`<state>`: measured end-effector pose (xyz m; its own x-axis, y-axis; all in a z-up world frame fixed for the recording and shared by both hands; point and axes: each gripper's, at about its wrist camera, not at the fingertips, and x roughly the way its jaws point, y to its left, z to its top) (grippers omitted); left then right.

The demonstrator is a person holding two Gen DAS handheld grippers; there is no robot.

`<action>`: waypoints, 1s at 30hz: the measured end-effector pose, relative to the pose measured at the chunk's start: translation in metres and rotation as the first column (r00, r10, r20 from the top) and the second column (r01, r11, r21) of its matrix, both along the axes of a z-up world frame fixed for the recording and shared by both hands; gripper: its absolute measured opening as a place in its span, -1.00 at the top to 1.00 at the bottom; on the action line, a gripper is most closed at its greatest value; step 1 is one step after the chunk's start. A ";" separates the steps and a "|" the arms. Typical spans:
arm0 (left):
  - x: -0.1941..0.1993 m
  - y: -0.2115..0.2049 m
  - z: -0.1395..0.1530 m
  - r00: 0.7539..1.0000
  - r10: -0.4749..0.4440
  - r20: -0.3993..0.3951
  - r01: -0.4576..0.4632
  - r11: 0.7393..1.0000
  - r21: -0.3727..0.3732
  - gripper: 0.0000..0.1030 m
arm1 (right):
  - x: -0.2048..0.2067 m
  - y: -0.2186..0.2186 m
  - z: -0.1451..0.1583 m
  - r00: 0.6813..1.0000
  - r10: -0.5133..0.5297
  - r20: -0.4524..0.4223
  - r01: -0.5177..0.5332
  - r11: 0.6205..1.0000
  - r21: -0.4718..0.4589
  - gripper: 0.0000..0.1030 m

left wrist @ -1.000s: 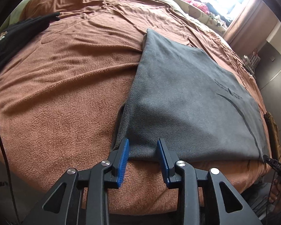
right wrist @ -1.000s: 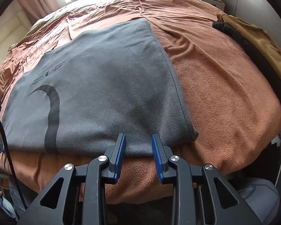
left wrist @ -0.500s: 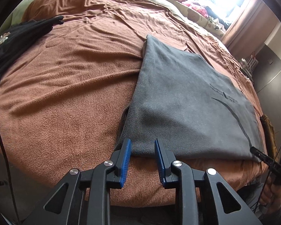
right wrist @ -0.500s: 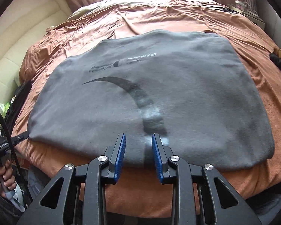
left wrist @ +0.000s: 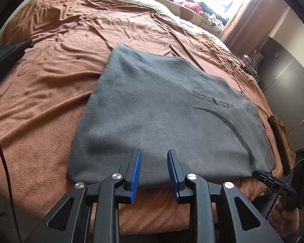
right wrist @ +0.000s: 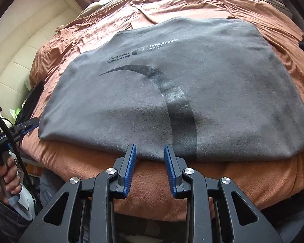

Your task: Fold small clothes

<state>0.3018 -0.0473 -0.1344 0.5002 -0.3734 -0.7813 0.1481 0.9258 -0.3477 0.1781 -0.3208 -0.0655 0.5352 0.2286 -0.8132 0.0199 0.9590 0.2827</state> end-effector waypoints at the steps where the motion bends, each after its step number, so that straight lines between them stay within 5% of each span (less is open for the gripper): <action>1: 0.001 -0.007 0.000 1.000 -0.010 -0.001 0.010 1.000 -0.002 0.45 | -0.002 -0.006 0.001 1.000 -0.012 0.001 0.012 1.000 -0.001 0.52; 12: 0.002 -0.055 -0.010 0.995 -0.102 -0.008 0.102 0.995 0.006 0.44 | -0.027 -0.021 0.007 0.996 -0.087 0.011 0.087 0.996 0.017 0.52; 19: 0.001 -0.044 -0.040 0.991 -0.094 -0.094 0.094 0.996 -0.007 0.49 | -0.022 -0.011 0.011 0.998 -0.056 0.025 0.055 0.998 0.011 0.52; 25: -0.008 -0.039 -0.036 0.984 -0.142 -0.108 0.142 0.990 -0.013 0.49 | -0.006 0.005 0.004 1.000 -0.005 0.015 0.005 1.000 0.017 0.52; 30: -0.013 -0.014 -0.027 0.990 -0.093 -0.105 0.087 0.995 -0.057 0.49 | 0.010 0.021 -0.002 0.999 0.053 0.008 -0.053 0.999 0.012 0.52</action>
<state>0.2892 -0.0608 -0.1614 0.3774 -0.4550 -0.8066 0.1890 0.8905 -0.4139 0.1876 -0.2997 -0.0679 0.5286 0.2666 -0.8059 -0.0336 0.9552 0.2940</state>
